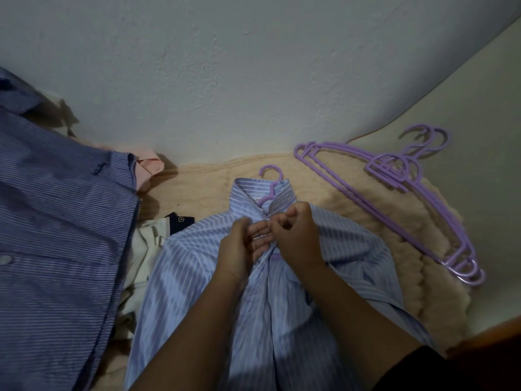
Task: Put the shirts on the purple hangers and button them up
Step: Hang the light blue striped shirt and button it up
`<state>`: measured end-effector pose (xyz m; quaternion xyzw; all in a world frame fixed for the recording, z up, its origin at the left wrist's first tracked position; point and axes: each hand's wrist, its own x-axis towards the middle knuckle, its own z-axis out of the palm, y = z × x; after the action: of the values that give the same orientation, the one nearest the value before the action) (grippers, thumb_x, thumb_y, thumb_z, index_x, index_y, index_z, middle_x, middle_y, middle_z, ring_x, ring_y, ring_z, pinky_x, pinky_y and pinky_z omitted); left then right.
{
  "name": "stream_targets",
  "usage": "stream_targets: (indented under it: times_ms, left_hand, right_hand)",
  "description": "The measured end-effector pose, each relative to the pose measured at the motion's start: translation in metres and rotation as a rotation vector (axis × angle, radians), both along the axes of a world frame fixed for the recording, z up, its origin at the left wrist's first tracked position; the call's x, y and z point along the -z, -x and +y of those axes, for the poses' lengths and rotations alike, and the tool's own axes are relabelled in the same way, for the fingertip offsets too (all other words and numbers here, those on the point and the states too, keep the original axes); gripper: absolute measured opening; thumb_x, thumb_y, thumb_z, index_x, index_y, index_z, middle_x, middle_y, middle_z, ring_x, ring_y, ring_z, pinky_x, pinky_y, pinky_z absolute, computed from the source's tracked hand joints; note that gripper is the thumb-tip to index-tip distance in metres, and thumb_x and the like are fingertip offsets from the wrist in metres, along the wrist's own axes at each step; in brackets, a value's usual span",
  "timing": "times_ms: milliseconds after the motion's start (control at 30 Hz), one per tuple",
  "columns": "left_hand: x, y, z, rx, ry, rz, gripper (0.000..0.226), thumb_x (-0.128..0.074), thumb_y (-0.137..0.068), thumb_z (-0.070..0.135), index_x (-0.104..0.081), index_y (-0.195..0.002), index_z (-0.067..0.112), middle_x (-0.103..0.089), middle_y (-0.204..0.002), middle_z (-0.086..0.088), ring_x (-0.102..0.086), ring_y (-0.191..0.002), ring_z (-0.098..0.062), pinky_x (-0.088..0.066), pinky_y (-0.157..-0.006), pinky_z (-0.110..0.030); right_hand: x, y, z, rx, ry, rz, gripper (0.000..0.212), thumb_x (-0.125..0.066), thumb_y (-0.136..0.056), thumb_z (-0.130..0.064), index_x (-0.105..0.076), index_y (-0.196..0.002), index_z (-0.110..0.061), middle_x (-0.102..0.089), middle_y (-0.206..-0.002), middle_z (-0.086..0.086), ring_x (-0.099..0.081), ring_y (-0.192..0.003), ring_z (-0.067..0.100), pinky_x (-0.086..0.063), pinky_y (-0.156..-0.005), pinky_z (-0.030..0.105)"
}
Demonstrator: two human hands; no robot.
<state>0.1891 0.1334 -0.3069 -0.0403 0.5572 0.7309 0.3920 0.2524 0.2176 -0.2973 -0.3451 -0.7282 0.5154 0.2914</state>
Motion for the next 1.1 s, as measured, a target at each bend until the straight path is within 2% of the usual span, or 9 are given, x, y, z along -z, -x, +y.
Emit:
stream_targets:
  times_ms: [100,267,433,567,700,800,933,1033,1100]
  left_hand:
    - [0.000,-0.003,0.001,-0.008,0.094,0.073,0.019,-0.059,-0.092,0.015,-0.071,-0.088,0.001,-0.074,-0.092,-0.015,-0.071,-0.087,-0.023,-0.055,-0.086,-0.033]
    - [0.002,-0.004,-0.001,0.002,0.108,0.124,0.018,-0.072,-0.084,0.017,-0.078,-0.068,0.011,-0.071,-0.088,-0.023,-0.058,-0.092,-0.032,-0.044,-0.087,-0.043]
    - [0.004,-0.005,-0.001,0.027,0.136,0.151,0.020,-0.073,-0.083,0.022,-0.076,-0.066,0.013,-0.065,-0.085,-0.028,-0.051,-0.084,-0.031,-0.041,-0.066,-0.031]
    - [0.001,-0.003,-0.001,0.045,0.103,0.103,0.019,-0.064,-0.089,0.010,-0.072,-0.073,0.006,-0.073,-0.079,-0.014,-0.068,-0.075,-0.020,-0.056,-0.071,-0.027]
    - [-0.001,0.000,0.001,0.079,0.111,0.074,0.018,-0.060,-0.092,0.008,-0.063,-0.074,0.005,-0.069,-0.066,-0.005,-0.068,-0.061,-0.013,-0.055,-0.061,-0.021]
    - [-0.005,0.001,0.000,0.105,0.110,0.062,0.018,-0.062,-0.091,0.013,-0.062,-0.074,0.005,-0.061,-0.059,-0.003,-0.057,-0.047,-0.011,-0.048,-0.047,-0.020]
    - [-0.013,-0.005,-0.015,0.194,0.253,0.295,0.019,-0.070,-0.086,0.020,-0.068,-0.071,0.009,-0.055,-0.053,-0.007,-0.041,-0.041,-0.014,-0.032,-0.041,-0.020]
    - [-0.021,-0.019,-0.032,0.210,0.379,0.536,0.015,-0.072,-0.084,0.014,-0.069,-0.070,0.012,-0.058,-0.057,-0.002,-0.048,-0.046,-0.010,-0.038,-0.043,-0.018]
    - [-0.023,-0.030,-0.045,0.228,0.449,0.630,0.003,-0.072,-0.083,0.012,-0.071,-0.081,0.012,-0.064,-0.066,0.003,-0.054,-0.052,-0.002,-0.044,-0.051,-0.013]
  right_hand:
    - [-0.002,0.000,0.002,0.014,0.037,0.010,0.036,-0.063,-0.083,-0.003,-0.033,-0.076,-0.021,-0.052,-0.074,0.002,-0.050,-0.062,0.007,-0.040,-0.052,0.009]
    - [-0.007,0.001,0.002,0.034,0.136,-0.004,0.037,-0.061,-0.084,-0.001,-0.030,-0.074,-0.018,-0.041,-0.067,-0.002,-0.041,-0.045,0.000,-0.035,-0.044,0.009]
    - [-0.010,0.001,0.002,0.007,0.259,-0.029,0.031,-0.056,-0.087,0.001,-0.031,-0.078,-0.015,-0.036,-0.071,-0.003,-0.035,-0.054,0.005,-0.033,-0.041,0.006]
    - [-0.008,-0.001,0.004,-0.049,0.353,0.011,0.039,-0.056,-0.088,0.005,-0.028,-0.075,-0.019,-0.035,-0.069,-0.002,-0.036,-0.053,0.004,-0.035,-0.043,0.006]
    - [-0.004,-0.002,0.009,-0.030,0.280,0.017,0.042,-0.061,-0.084,0.006,-0.028,-0.076,-0.019,-0.038,-0.068,-0.001,-0.040,-0.057,0.008,-0.041,-0.051,0.013]
    - [-0.005,-0.003,0.009,-0.014,0.132,-0.026,0.041,-0.061,-0.084,0.002,-0.029,-0.075,-0.022,-0.041,-0.069,0.000,-0.040,-0.058,0.009,-0.038,-0.054,0.015]
    - [-0.006,-0.018,0.014,-0.067,0.068,-0.149,0.030,-0.058,-0.086,-0.006,-0.037,-0.082,-0.026,-0.049,-0.072,-0.003,-0.046,-0.061,0.008,-0.038,-0.057,0.021]
    - [-0.011,-0.044,0.018,-0.099,0.058,-0.216,0.026,-0.063,-0.085,-0.009,-0.041,-0.088,-0.023,-0.053,-0.072,-0.003,-0.050,-0.061,0.010,-0.040,-0.057,0.024]
    - [-0.016,-0.063,0.014,-0.092,0.056,-0.220,0.025,-0.064,-0.085,-0.009,-0.043,-0.090,-0.021,-0.054,-0.072,-0.001,-0.052,-0.061,0.011,-0.042,-0.054,0.023]
